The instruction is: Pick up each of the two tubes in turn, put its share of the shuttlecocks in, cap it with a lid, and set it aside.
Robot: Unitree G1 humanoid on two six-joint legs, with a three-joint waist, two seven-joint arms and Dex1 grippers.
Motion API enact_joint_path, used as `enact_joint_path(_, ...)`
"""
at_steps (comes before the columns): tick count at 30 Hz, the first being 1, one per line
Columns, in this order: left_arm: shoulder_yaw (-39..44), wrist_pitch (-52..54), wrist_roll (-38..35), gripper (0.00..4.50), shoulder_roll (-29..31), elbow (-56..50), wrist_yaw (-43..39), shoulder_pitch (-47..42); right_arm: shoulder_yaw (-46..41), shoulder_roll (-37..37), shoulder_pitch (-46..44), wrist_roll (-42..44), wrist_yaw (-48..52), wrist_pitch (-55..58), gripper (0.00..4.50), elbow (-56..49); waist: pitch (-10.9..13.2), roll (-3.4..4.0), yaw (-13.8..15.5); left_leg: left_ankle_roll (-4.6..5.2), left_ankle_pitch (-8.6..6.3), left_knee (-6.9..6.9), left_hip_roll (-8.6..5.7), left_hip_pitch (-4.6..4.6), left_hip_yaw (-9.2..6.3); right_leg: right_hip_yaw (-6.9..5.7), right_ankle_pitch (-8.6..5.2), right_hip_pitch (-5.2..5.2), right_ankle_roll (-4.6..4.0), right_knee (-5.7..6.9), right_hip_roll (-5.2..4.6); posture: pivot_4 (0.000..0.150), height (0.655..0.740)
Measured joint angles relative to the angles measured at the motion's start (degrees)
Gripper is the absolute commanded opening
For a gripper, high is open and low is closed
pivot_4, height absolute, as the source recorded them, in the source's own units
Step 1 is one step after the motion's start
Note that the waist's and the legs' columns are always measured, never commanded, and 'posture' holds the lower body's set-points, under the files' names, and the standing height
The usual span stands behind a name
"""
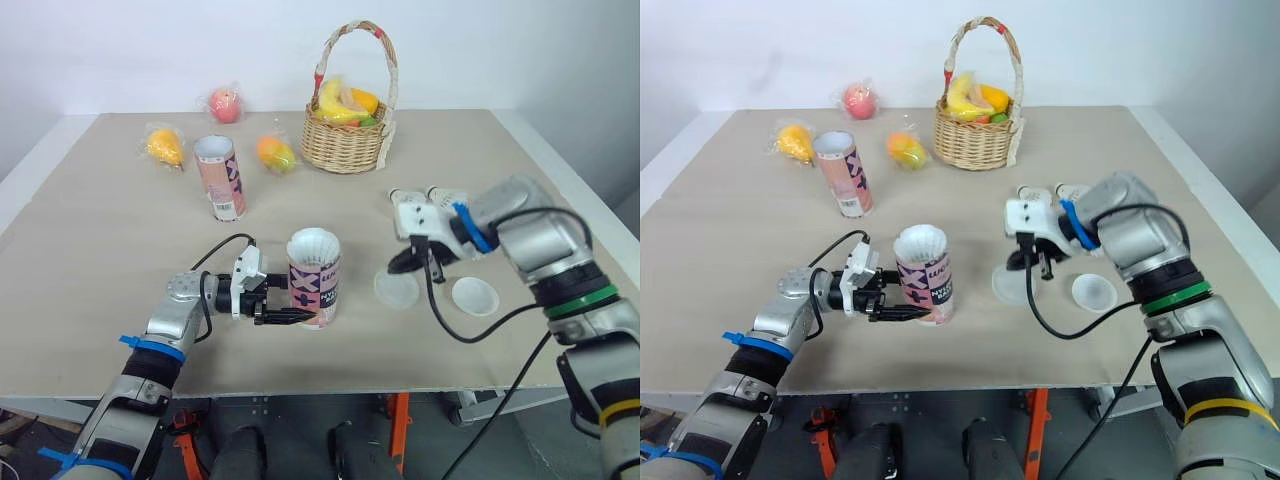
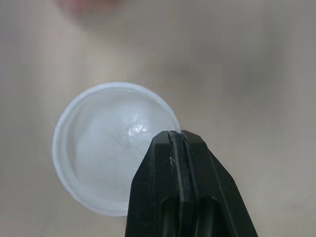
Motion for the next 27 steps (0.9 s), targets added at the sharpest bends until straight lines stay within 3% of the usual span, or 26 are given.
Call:
enact_joint_path(7,-1.22,-4.2,0.97,3.08,0.18,2.01,-0.96,-1.02,-3.79,-2.02,-10.76,9.41,2.09,3.46,0.03,-5.48,0.0,0.01,-0.01,-0.01,-0.01,-0.07,0.04,-0.04,0.05,-0.02,-0.12,-0.14,-0.25,-0.01,-0.03,0.15,0.7371)
enact_joint_path(13,-1.69,-5.41,1.28,3.08,0.12,3.56,-1.59,-2.12,1.72,2.89,-20.92,11.72,2.21,3.03,0.03,-4.66,-0.01,0.03,0.02,-0.01,-0.01,-0.07,0.1,-0.07,0.18,0.0,-0.06,-0.27,-0.31,0.0,-0.04,0.15,0.7371)
enact_joint_path(20,-1.88,-5.61,1.28,3.08,-0.04,4.05,-1.91,-2.58,10.61,6.93,-22.2,11.79,2.25,-0.06,0.03,-6.39,-0.01,0.02,0.11,-0.01,-0.01,-0.05,0.08,-0.17,0.2,0.0,-0.06,-0.31,-0.29,-0.01,-0.08,0.15,0.7371)
enact_joint_path(27,-1.81,-5.57,1.28,3.08,0.03,4.14,-1.88,-2.57,12.38,10.29,-23.3,10.89,2.3,-2.33,0.03,-5.52,-0.01,0.02,0.11,-0.01,-0.01,-0.04,0.1,-0.16,0.16,-0.06,-0.05,-0.31,-0.31,0.0,-0.05,0.15,0.7371)
